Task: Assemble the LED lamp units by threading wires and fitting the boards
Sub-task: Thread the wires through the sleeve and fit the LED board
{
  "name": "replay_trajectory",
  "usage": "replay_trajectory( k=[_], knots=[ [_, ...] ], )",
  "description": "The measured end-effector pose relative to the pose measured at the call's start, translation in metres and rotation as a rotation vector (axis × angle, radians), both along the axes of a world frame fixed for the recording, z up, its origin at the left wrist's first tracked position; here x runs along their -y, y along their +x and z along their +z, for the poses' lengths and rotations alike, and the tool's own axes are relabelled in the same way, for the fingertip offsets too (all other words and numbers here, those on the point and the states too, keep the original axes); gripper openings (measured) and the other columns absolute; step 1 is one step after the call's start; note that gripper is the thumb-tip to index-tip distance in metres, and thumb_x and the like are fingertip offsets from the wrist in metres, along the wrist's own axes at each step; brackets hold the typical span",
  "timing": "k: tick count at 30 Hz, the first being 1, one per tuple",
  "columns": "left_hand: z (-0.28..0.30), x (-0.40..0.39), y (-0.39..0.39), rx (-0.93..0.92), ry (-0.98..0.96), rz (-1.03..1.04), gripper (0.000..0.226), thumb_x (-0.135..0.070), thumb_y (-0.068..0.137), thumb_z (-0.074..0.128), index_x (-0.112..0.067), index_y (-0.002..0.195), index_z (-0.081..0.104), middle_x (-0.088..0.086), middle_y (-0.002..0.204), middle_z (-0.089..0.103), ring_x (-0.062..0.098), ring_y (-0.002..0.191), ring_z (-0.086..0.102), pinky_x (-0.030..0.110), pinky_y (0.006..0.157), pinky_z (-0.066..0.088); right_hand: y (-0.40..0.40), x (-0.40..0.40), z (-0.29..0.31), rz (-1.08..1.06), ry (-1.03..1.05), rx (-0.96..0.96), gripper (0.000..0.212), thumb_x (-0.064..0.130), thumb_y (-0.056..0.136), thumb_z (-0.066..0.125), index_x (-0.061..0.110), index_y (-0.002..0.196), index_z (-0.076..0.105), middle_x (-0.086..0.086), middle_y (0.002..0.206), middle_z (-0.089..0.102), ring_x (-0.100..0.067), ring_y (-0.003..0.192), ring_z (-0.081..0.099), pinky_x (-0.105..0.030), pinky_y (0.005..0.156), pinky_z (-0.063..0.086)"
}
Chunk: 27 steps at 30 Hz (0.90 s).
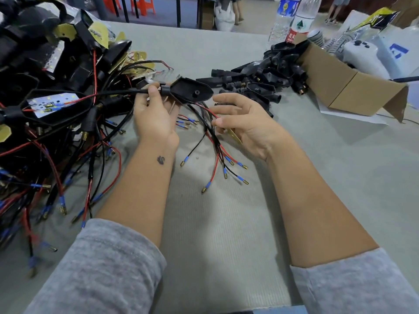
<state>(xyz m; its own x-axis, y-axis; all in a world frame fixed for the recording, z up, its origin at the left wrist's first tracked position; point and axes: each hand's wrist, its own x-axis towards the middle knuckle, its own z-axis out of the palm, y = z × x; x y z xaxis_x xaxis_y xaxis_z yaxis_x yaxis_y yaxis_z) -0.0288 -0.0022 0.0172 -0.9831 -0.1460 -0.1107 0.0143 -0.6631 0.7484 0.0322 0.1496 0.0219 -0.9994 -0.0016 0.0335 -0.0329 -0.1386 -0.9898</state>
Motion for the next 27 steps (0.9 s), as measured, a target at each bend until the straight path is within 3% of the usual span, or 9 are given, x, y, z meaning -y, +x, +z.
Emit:
replay_trajectory(
  k=[3,6,10,15,18,22,24,27],
  knots=[
    [0.001,-0.001,0.002,-0.012,-0.020,-0.038,0.021,-0.025,0.106,0.036,-0.019,0.095,0.052,0.005,0.096,0.067,0.018,0.093,0.067,0.036,0.092,0.055,-0.003,0.004,-0.001,-0.117,-0.001,-0.020,0.031,-0.022,0.081,0.055,0.005,0.096,0.061,-0.014,0.092,0.062,-0.021,0.076,0.064,-0.030,0.074,0.057],
    [0.001,-0.002,0.003,-0.025,-0.027,-0.050,0.020,-0.027,0.106,0.033,-0.019,0.097,0.049,0.007,0.101,0.067,0.019,0.097,0.066,0.036,0.088,0.056,-0.005,0.004,-0.001,-0.211,0.075,-0.019,0.021,-0.011,0.084,0.058,0.009,0.088,0.062,-0.009,0.082,0.067,-0.020,0.073,0.066,-0.036,0.072,0.055],
    [0.002,-0.002,0.004,-0.011,0.015,-0.047,0.019,-0.028,0.106,0.032,-0.019,0.100,0.048,0.004,0.096,0.069,0.022,0.101,0.066,0.038,0.087,0.056,-0.005,-0.001,-0.001,-0.215,0.142,0.014,0.018,-0.003,0.085,0.060,0.013,0.089,0.065,-0.009,0.089,0.068,-0.021,0.081,0.066,-0.047,0.081,0.050],
    [0.002,-0.001,0.003,0.001,0.041,-0.044,0.018,-0.026,0.106,0.036,-0.018,0.100,0.051,0.004,0.099,0.068,0.023,0.107,0.065,0.042,0.094,0.053,-0.005,-0.006,0.000,-0.200,0.153,0.039,0.030,-0.009,0.083,0.048,0.014,0.087,0.068,-0.007,0.089,0.069,-0.013,0.074,0.064,-0.032,0.070,0.059],
    [0.002,-0.001,0.002,0.011,0.057,-0.068,0.012,-0.022,0.104,0.043,-0.018,0.103,0.054,0.005,0.105,0.067,0.024,0.111,0.065,0.039,0.091,0.055,-0.006,-0.005,-0.003,-0.214,0.195,-0.007,0.034,-0.015,0.083,0.051,0.016,0.086,0.066,-0.006,0.089,0.067,-0.012,0.080,0.062,-0.023,0.066,0.053],
    [0.001,0.002,0.000,0.005,0.041,-0.056,0.015,-0.029,0.104,0.041,-0.021,0.102,0.053,0.010,0.115,0.065,0.022,0.107,0.067,0.041,0.090,0.056,-0.005,-0.005,-0.005,-0.274,0.173,-0.064,0.036,-0.018,0.081,0.058,0.017,0.086,0.065,-0.005,0.086,0.061,-0.005,0.063,0.057,-0.017,0.053,0.046],
    [0.001,0.005,-0.001,-0.010,0.047,-0.067,0.019,-0.033,0.105,0.038,-0.023,0.100,0.053,0.007,0.107,0.068,0.019,0.098,0.069,0.041,0.087,0.057,-0.005,-0.005,-0.005,-0.324,0.182,-0.082,0.034,-0.016,0.079,0.062,0.017,0.087,0.065,-0.004,0.086,0.062,-0.002,0.060,0.057,-0.017,0.051,0.044],
    [0.002,0.004,0.000,-0.010,0.004,-0.125,0.016,-0.032,0.104,0.040,-0.026,0.100,0.054,-0.001,0.096,0.072,0.016,0.093,0.071,0.040,0.085,0.057,-0.006,-0.003,-0.004,-0.407,0.213,-0.120,0.036,-0.017,0.076,0.064,0.017,0.087,0.065,-0.004,0.084,0.063,-0.005,0.070,0.060,-0.015,0.058,0.048]
  ],
)
